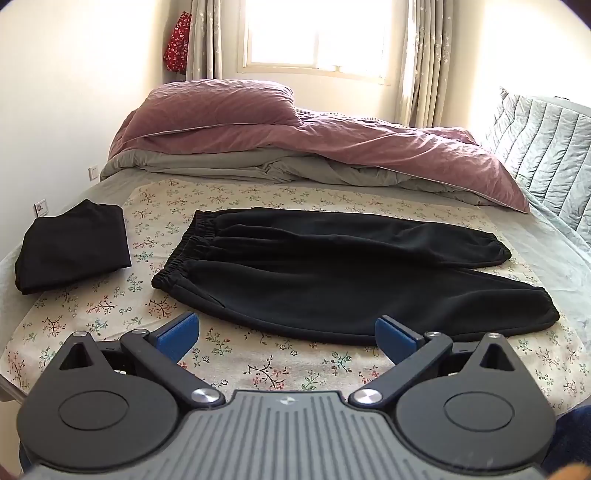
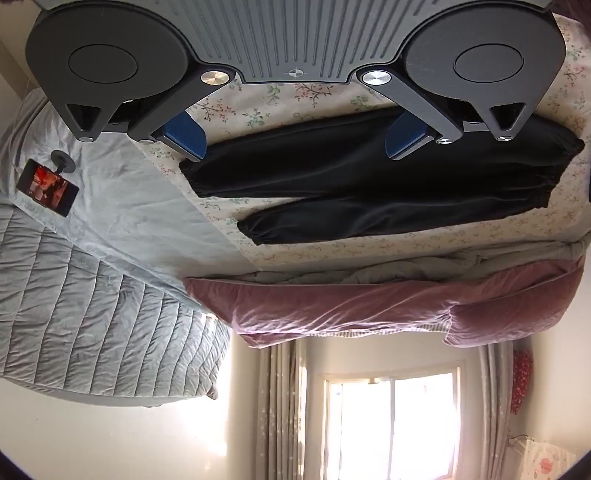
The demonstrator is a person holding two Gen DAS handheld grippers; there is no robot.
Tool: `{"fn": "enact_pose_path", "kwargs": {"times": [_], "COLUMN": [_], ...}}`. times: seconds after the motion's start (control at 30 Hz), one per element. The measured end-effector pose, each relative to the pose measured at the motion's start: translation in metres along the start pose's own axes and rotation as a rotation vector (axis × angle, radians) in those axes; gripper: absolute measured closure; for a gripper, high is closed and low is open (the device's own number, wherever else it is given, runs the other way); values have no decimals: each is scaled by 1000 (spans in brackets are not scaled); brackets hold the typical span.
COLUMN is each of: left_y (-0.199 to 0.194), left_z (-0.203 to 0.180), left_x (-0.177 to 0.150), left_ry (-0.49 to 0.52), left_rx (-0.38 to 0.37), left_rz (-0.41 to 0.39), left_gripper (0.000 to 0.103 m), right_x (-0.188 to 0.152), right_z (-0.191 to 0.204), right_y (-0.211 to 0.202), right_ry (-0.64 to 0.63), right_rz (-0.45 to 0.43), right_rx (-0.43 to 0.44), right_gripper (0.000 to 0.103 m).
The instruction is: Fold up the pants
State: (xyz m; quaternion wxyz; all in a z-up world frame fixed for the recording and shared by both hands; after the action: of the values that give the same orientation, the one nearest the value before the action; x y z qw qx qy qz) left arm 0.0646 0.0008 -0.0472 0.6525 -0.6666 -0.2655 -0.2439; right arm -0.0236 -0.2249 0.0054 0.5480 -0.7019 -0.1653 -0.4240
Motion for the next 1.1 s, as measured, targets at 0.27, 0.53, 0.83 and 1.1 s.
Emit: {"fn": "enact_pose_path", "kwargs": {"times": [0.27,0.53,0.83,1.1], "left_y": [2,5,5,15], "left_z": [-3,1,2,3], "left_x": [1,3,4,9], "left_ry": [-3,3,7,-15], "left_rx": [-10,-15,-12,-41], "left_rz": [8,9,3,-9], "left_gripper": [0,0,0,0], "right_x": [-5,-4,-5,-3], "right_z": [5,6,11,13], "right_y": [4,3,1,6], "right_ry": [-3,-2,1,-7], "right_rz": [-11,-6,-30,-32], "right_rx": [-3,-6,-22,-40], "right_gripper": [0,0,0,0]}}
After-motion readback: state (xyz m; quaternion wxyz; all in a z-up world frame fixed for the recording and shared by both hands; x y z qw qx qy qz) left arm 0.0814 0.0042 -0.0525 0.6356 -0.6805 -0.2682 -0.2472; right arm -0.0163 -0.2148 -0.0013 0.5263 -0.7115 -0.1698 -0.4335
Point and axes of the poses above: each gripper's, at about its wrist camera, not at the fingertips, and y roughly the way its jaws point, z to its left, x to its top, the point moved 8 cm from there along y, roughly the way its jaws point, and after that the axes turned 12 degrees about z, right-handed, at the moved point
